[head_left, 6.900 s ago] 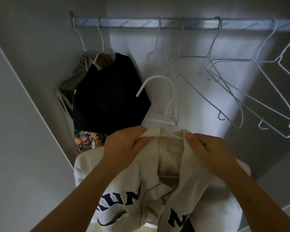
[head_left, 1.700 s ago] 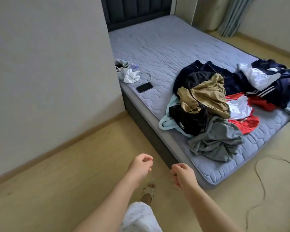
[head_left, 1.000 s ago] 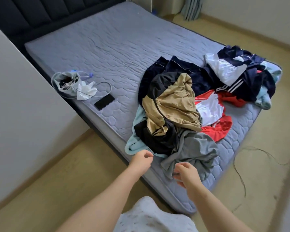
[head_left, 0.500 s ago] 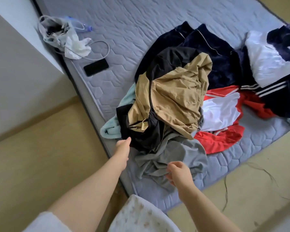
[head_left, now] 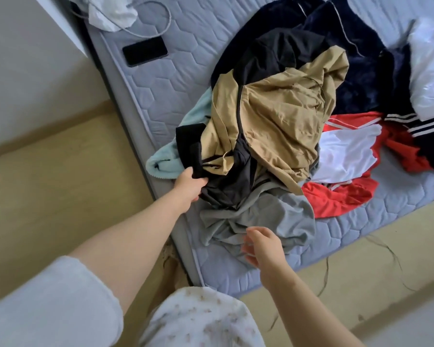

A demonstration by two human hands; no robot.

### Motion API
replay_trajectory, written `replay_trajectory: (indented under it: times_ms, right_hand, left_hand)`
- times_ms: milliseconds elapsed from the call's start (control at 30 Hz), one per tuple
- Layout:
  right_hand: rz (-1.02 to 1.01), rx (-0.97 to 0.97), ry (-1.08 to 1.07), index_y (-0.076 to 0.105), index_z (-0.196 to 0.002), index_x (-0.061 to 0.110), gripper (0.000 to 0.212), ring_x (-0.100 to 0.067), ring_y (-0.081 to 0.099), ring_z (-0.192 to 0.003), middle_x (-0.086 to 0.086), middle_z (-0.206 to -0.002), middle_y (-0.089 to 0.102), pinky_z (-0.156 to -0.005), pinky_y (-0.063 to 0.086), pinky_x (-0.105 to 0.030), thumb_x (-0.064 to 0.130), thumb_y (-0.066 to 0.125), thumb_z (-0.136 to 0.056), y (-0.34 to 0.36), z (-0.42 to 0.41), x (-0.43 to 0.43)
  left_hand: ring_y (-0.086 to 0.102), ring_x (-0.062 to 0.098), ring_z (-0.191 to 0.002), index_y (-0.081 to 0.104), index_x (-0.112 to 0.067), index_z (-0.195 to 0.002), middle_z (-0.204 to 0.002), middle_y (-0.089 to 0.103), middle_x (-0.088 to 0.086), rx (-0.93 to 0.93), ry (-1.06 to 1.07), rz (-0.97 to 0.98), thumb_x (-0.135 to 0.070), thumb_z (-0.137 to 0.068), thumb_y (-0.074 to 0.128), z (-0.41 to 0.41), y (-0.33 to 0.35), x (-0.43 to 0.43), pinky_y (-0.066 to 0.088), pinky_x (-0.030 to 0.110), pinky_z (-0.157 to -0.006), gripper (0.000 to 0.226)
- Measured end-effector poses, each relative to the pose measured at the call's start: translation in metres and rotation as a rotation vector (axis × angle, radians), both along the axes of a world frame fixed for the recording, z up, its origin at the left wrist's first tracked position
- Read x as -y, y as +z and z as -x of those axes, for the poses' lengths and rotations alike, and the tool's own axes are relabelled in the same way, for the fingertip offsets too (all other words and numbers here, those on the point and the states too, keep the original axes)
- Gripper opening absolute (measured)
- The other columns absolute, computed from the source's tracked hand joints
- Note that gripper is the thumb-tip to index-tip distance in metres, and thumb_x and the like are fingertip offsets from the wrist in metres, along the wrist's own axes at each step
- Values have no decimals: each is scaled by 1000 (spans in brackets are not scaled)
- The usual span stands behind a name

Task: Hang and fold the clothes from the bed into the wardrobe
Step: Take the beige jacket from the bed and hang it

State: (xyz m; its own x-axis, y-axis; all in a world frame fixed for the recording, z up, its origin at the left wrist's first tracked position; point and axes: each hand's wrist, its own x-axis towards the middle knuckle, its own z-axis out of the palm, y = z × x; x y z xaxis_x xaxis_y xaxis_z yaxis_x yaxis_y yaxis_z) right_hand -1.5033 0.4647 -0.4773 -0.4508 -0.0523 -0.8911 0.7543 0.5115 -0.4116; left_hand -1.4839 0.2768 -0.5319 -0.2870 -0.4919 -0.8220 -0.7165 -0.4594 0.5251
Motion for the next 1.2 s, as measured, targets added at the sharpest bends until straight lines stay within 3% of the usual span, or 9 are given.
replay_trajectory:
  times_ms: [233, 400, 500, 600, 667, 767, 933, 1100, 1200]
  right_hand:
    - [88, -218, 73, 61, -103, 15, 24, -15, 49, -58, -2, -76, 56, -51, 38, -24, 2, 45, -89, 50, 8, 38]
    - [221, -485, 283, 39, -126, 43, 66, -15, 58, -68, 14, -103, 51, -59, 47, -29, -4, 55, -83, 101, 1, 67]
    - [298, -610, 470, 23, -145, 34, 87, -25, 59, -102, 4, -129, 47, -85, 50, -38, -9, 59, -79, 129, -12, 80]
    - [245, -757, 698, 20, -146, 31, 92, -17, 37, -125, -1, -148, 26, -100, 30, -23, 0, 68, -74, 152, -24, 96]
    - [263, -865, 701, 40, -134, 33, 73, -15, 43, -118, 6, -140, 39, -98, 32, -18, 6, 71, -73, 169, -34, 104]
    - [352, -946, 460, 56, -82, 35, 35, -15, 58, -90, 18, -86, 63, -71, 42, -12, 0, 60, -78, 195, -39, 110]
    - [474, -1006, 57, 53, -73, 18, 17, -7, 49, -52, 8, -54, 53, -46, 37, -18, 7, 54, -87, 239, -29, 102]
    - [660, -923, -150, 49, -69, 14, 24, -5, 44, -48, 4, -55, 46, -39, 35, -12, 17, 53, -92, 282, -12, 85]
    - [763, -758, -68, 54, -77, 11, 14, -14, 54, -65, -8, -69, 53, -58, 45, -26, 16, 54, -91, 295, -10, 78]
  left_hand:
    - [50, 8, -67, 56, -20, -96, -83, 57, -2, -268, 8, 60, -16, -94, 52, -35, 85, 17, 40, 13, -47, 7]
    - [54, 8, -64, 60, -22, -79, -70, 61, -7, -407, 24, 88, -7, -91, 55, -68, 150, 46, 42, 18, -55, 20]
    - [59, 5, -59, 64, -21, -77, -60, 65, -13, -525, -21, 125, -6, -90, 55, -88, 194, 61, 42, 17, -52, 22]
    - [66, 3, -64, 69, -18, -78, -70, 71, -9, -692, -46, 114, -2, -89, 53, -98, 235, 69, 48, 13, -53, 25]
    - [69, 9, -75, 70, -14, -86, -81, 73, -1, -787, -93, 98, 0, -88, 53, -98, 264, 69, 52, 18, -63, 22]
    - [68, 17, -82, 71, -13, -89, -86, 72, 5, -870, -159, 116, -2, -89, 52, -96, 295, 70, 54, 24, -73, 21]
    - [63, 15, -100, 71, -26, -99, -101, 71, -3, -975, -224, 221, -17, -90, 56, -99, 317, 69, 47, 26, -86, 19]
    - [13, -6, -131, 8, -28, -146, -141, 13, -19, -678, -827, 731, -47, -46, 79, -86, 308, 42, 14, 15, -107, 124]
    - [26, -14, -125, 13, -43, -134, -135, 26, -22, -810, -714, 648, -35, -46, 85, -72, 298, 13, 22, 4, -100, 114]
